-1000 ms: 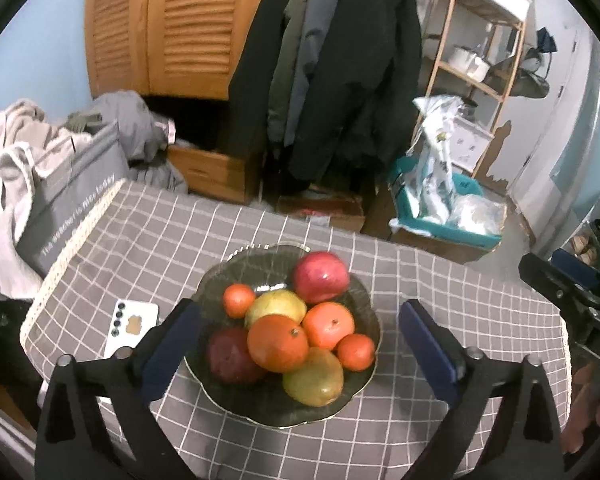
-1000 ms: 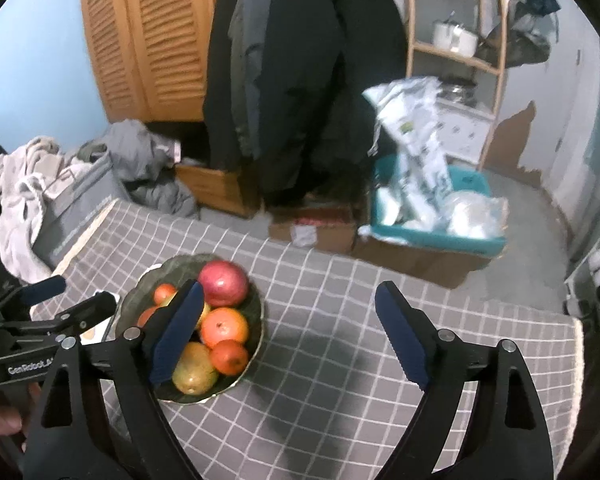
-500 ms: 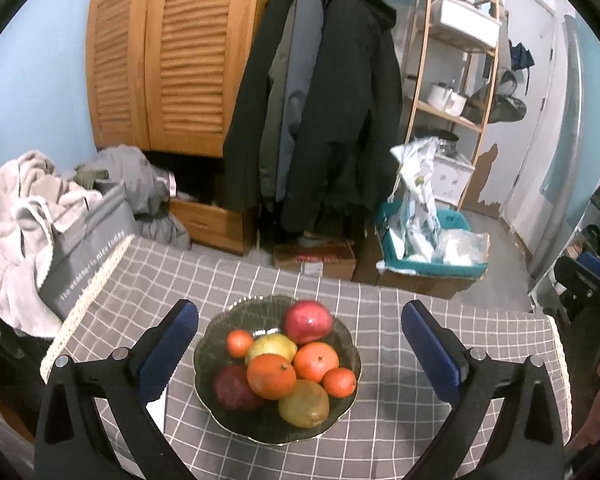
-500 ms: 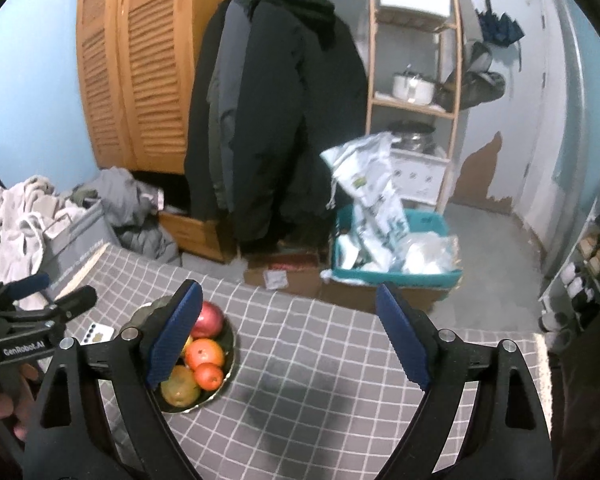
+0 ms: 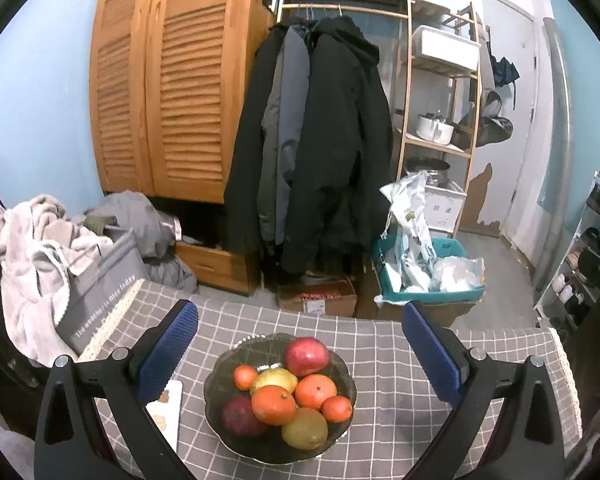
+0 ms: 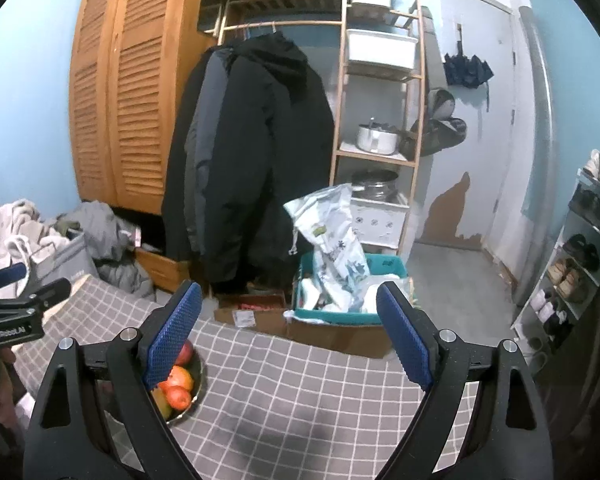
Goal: Organize fruits
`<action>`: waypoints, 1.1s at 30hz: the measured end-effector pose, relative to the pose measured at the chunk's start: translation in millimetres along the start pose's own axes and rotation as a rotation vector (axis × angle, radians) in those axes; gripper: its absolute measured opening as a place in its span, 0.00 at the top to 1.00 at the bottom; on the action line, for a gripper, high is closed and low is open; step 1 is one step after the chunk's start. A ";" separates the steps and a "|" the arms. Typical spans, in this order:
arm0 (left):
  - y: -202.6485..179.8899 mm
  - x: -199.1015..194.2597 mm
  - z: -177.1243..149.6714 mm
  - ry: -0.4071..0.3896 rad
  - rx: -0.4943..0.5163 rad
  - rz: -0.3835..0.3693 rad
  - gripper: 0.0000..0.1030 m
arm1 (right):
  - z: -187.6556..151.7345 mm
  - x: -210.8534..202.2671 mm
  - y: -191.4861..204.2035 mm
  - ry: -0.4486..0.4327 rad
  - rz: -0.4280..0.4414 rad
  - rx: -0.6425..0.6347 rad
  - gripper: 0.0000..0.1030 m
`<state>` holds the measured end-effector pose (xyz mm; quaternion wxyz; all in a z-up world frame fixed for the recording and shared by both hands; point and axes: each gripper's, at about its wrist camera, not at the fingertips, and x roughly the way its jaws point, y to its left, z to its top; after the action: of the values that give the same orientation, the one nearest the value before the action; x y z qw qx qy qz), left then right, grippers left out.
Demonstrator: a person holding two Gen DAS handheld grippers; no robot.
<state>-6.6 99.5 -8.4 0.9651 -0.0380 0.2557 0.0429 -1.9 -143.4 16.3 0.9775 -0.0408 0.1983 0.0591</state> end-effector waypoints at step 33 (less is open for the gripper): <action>-19.8 -14.0 8.1 -0.059 0.052 -0.007 0.00 | -11.6 2.7 -26.7 0.013 -0.047 0.020 0.15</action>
<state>-12.7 79.8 6.6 0.9730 -0.0123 0.2281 0.0338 -0.3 -170.7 6.1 0.9777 -0.0363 0.2042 0.0337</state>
